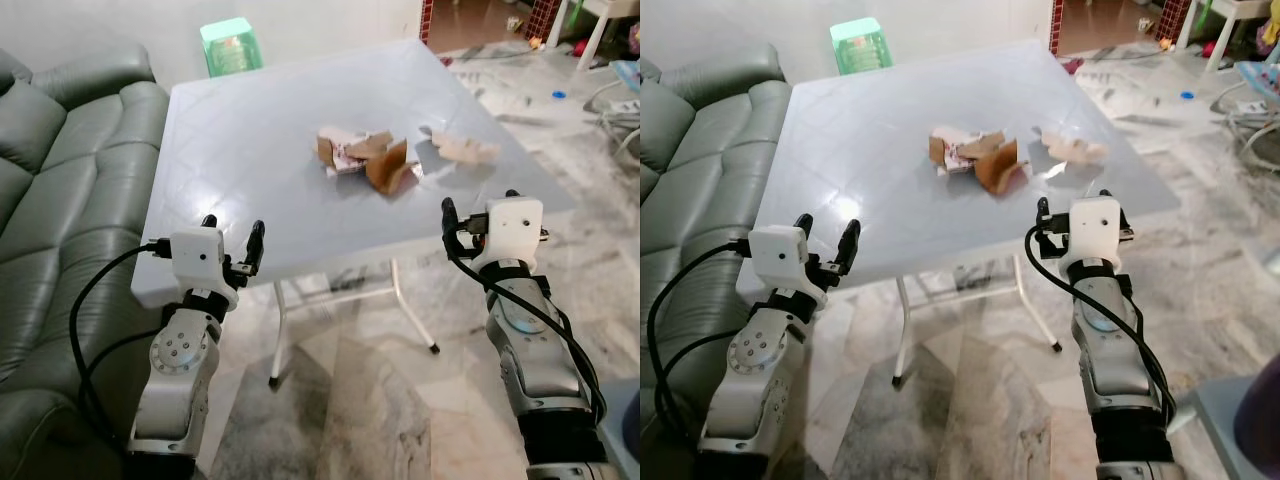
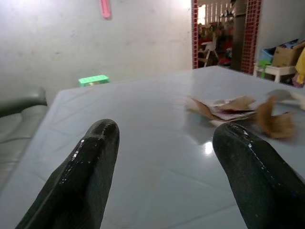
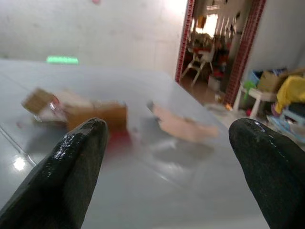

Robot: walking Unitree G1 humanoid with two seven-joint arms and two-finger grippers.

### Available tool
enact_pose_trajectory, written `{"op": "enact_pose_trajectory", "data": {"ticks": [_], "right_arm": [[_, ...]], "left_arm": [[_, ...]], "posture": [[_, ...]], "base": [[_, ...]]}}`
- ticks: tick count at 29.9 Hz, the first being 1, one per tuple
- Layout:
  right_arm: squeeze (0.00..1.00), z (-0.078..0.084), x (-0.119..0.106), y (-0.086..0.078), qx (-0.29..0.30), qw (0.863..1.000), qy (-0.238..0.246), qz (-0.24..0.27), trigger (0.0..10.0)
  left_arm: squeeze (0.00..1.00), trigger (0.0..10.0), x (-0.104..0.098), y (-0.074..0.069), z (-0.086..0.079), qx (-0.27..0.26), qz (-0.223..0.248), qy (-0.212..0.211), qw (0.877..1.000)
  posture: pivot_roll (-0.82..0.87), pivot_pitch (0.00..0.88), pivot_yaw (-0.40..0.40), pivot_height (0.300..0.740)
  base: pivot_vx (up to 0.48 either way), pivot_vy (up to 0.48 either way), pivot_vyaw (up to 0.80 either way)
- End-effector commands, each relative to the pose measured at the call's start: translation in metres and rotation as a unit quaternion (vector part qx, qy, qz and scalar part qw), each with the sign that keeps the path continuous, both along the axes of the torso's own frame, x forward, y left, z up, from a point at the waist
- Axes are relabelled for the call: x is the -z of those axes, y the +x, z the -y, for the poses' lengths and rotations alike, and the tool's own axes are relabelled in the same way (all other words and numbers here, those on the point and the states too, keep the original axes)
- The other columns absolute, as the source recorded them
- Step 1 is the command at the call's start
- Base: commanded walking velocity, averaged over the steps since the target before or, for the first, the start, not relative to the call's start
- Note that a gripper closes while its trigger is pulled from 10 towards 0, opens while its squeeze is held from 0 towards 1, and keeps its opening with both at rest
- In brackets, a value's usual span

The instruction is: Picking trash to rubbish bin

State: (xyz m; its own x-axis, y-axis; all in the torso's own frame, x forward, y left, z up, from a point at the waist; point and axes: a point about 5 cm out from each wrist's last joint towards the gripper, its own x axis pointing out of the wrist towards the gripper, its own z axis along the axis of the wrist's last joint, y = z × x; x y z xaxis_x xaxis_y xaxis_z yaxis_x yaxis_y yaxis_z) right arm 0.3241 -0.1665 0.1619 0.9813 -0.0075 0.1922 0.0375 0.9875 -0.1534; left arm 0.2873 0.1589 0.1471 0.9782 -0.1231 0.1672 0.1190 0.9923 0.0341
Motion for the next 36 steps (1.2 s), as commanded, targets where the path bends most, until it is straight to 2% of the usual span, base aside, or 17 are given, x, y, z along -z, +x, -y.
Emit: {"op": "enact_pose_trajectory", "data": {"ticks": [1, 11, 27, 31, 35, 36], "right_arm": [[0.0, -0.003, -0.002, 0.0, -0.006, 1.0, -0.002, 0.003, 10.0], [0.0, 0.006, -0.004, 0.002, 0.01, 1.0, -0.013, 0.002, 10.0], [0.0, 0.006, -0.002, 0.004, 0.008, 1.0, -0.016, -0.003, 10.0], [0.0, 0.007, 0.003, 0.006, 0.003, 0.999, -0.026, -0.023, 10.0], [0.0, 0.013, 0.007, 0.01, 0.007, 0.998, -0.037, -0.04, 10.0], [0.0, 0.017, 0.011, 0.012, 0.011, 0.997, -0.046, -0.057, 10.0]], "left_arm": [[0.0, 10.0, -0.002, 0.0, -0.004, -0.006, 0.0, 0.003, 1.0], [0.0, 10.0, -0.001, 0.0, -0.004, -0.005, -0.006, 0.003, 1.0], [0.0, 10.0, 0.0, 0.0, -0.004, -0.003, -0.008, 0.003, 1.0], [0.0, 10.0, 0.0, -0.001, -0.005, -0.004, -0.008, 0.004, 1.0], [0.0, 10.0, 0.0, -0.003, -0.005, -0.002, -0.011, 0.007, 1.0], [0.0, 10.0, 0.001, -0.004, -0.006, -0.004, -0.013, 0.01, 1.0]], "posture": [[0.01, 0.065, 0.082, 0.74], [0.01, 0.067, 0.082, 0.74], [0.01, 0.064, 0.084, 0.74], [0.02, 0.067, 0.086, 0.74], [0.02, 0.07, 0.087, 0.74], [0.03, 0.072, 0.088, 0.74]], "base": [[0.247, 0.0, 0.0], [0.243, 0.0, 0.0], [0.262, 0.0, 0.0], [0.281, 0.0, 0.0], [0.283, 0.0, 0.0], [0.274, 0.0, 0.0]]}}
